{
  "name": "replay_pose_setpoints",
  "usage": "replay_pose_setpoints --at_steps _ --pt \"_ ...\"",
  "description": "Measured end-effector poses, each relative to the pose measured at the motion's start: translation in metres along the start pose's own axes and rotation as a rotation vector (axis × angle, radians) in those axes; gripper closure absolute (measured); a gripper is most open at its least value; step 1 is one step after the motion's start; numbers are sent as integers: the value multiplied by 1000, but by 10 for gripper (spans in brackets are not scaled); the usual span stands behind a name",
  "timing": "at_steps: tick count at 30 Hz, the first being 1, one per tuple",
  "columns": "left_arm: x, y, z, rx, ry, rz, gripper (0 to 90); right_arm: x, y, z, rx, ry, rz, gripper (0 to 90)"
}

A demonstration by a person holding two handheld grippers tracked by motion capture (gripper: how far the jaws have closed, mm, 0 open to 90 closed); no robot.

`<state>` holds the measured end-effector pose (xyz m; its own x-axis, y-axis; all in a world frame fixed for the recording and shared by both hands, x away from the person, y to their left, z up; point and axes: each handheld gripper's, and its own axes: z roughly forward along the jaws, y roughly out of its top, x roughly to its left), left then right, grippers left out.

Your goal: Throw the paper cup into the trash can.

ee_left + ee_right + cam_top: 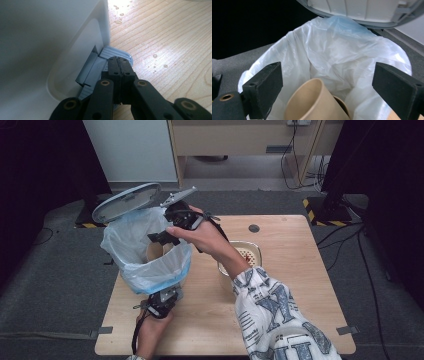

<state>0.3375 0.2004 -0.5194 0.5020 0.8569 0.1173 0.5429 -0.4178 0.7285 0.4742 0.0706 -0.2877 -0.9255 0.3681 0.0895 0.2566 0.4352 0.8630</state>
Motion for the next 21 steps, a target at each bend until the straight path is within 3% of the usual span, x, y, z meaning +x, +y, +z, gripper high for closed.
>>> replay_pose_setpoints --at_steps 21 --pt "0 0 0 0 1 -3 887 -16 -12 -24 -21 -57 28 92"
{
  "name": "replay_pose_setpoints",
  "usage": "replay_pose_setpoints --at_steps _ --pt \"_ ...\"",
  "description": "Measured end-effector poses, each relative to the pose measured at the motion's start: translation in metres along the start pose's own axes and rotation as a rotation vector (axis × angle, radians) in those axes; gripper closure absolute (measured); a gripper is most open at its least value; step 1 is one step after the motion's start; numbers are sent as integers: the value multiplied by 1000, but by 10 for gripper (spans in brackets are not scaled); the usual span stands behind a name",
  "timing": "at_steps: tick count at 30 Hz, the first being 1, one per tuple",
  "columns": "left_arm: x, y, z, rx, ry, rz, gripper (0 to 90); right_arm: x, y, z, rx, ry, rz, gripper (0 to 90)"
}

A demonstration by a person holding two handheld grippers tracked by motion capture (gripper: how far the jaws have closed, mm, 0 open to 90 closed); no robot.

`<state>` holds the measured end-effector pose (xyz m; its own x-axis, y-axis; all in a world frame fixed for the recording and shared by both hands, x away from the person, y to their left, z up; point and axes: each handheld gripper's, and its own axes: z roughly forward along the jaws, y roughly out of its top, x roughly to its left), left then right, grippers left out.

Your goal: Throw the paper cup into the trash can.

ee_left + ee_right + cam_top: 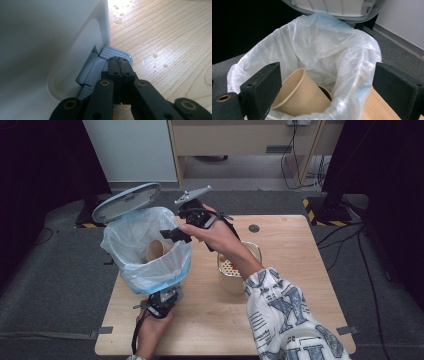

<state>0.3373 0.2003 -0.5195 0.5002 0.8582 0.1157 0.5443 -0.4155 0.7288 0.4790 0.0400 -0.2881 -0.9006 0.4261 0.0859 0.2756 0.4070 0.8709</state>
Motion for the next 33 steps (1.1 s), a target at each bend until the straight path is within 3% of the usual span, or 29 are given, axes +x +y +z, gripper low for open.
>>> replay_pose_setpoints --at_steps 21,33 --pt "0 0 0 -1 -2 4 887 -23 -13 -35 -18 -64 24 89" --pt "0 0 0 -1 -1 4 887 -40 -26 -56 -16 -106 67 87"
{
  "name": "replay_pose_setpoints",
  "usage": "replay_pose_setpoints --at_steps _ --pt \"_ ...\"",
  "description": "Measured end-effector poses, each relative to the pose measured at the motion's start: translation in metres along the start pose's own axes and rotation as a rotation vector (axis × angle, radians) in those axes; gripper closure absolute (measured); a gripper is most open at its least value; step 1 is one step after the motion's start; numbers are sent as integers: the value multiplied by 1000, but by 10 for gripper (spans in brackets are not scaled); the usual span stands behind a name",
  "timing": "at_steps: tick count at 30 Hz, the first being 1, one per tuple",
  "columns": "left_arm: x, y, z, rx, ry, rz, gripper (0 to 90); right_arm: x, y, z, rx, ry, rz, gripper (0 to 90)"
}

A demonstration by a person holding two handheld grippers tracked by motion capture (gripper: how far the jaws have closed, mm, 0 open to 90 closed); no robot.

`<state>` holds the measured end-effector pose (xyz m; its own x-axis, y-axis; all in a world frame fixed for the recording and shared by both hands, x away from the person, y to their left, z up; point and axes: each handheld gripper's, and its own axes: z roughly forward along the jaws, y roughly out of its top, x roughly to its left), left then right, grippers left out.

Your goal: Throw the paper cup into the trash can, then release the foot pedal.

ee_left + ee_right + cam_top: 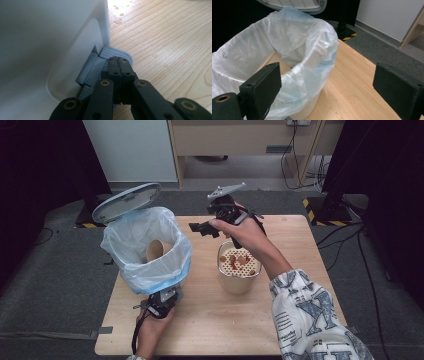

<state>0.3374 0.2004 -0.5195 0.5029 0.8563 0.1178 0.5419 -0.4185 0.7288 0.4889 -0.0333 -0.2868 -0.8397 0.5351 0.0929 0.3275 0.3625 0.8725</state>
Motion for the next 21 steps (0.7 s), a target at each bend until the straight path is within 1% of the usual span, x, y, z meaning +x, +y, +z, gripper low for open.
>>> replay_pose_setpoints --at_steps 5,9,14,19,20,21 --pt "0 0 0 -1 1 -1 887 -10 -5 -9 1 -16 13 85" --pt "0 0 0 -1 1 -1 887 -20 -11 -18 1 -39 27 84" --pt "0 0 0 -1 2 -1 887 -31 -18 -27 12 -67 30 84" --pt "-1 0 0 0 2 -2 884 -41 -28 -40 9 -92 52 84" --pt "-2 0 0 0 1 -8 860 -43 -30 -43 11 -97 57 84" --pt "-5 0 -1 0 11 -16 832 -46 -32 -46 14 -102 57 84"
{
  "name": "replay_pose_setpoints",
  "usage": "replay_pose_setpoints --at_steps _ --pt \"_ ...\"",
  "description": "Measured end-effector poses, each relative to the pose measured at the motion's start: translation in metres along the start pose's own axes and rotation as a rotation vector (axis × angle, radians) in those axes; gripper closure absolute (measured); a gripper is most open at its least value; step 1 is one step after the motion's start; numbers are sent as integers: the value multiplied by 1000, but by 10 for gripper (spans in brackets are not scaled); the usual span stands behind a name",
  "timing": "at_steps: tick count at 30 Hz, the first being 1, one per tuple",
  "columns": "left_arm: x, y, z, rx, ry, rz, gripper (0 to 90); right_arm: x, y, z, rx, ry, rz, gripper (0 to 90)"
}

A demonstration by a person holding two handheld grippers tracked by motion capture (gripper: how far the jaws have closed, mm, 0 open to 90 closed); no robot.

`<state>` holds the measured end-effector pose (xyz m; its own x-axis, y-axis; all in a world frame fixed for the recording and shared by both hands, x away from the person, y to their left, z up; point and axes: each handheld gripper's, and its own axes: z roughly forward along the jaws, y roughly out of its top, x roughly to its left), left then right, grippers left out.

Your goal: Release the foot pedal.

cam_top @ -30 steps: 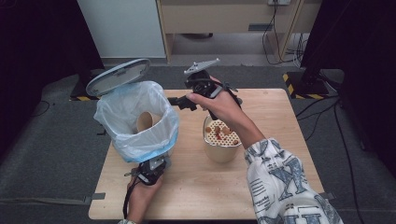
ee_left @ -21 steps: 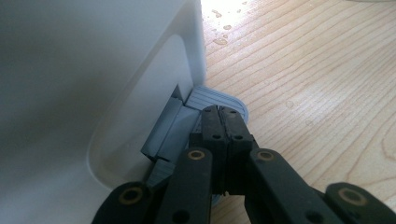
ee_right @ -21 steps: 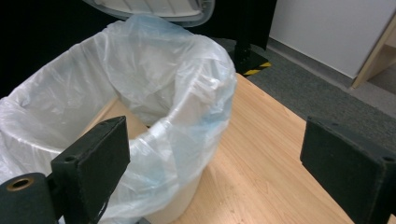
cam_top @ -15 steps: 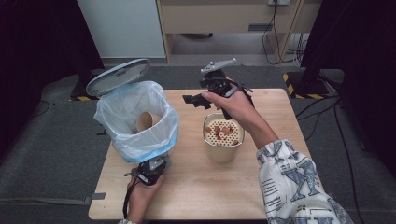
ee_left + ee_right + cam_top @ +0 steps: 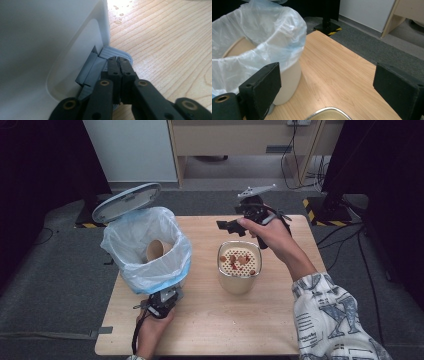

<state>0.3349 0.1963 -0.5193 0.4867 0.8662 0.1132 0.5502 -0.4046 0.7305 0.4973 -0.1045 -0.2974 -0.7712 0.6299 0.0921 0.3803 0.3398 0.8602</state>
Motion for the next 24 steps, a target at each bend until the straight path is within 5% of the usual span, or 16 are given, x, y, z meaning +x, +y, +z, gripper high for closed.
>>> replay_pose_setpoints --at_steps 2,5,6,8,10,24 --pt "-3 1 -3 -5 32 25 759 -4 -3 -4 2 -8 5 83" --pt "-1 1 -9 -9 -8 53 654 -13 -9 -11 8 -24 13 83" --pt "-5 0 -11 -21 -12 27 630 -16 -11 -13 9 -29 16 83" --pt "-6 2 -18 -49 1 49 598 -20 -14 -16 10 -40 26 83" --pt "-12 2 -21 -71 -13 -12 573 -24 -17 -19 9 -49 31 82" --pt "-16 3 -26 -89 -48 -6 432 -44 -38 -34 8 -113 70 73"
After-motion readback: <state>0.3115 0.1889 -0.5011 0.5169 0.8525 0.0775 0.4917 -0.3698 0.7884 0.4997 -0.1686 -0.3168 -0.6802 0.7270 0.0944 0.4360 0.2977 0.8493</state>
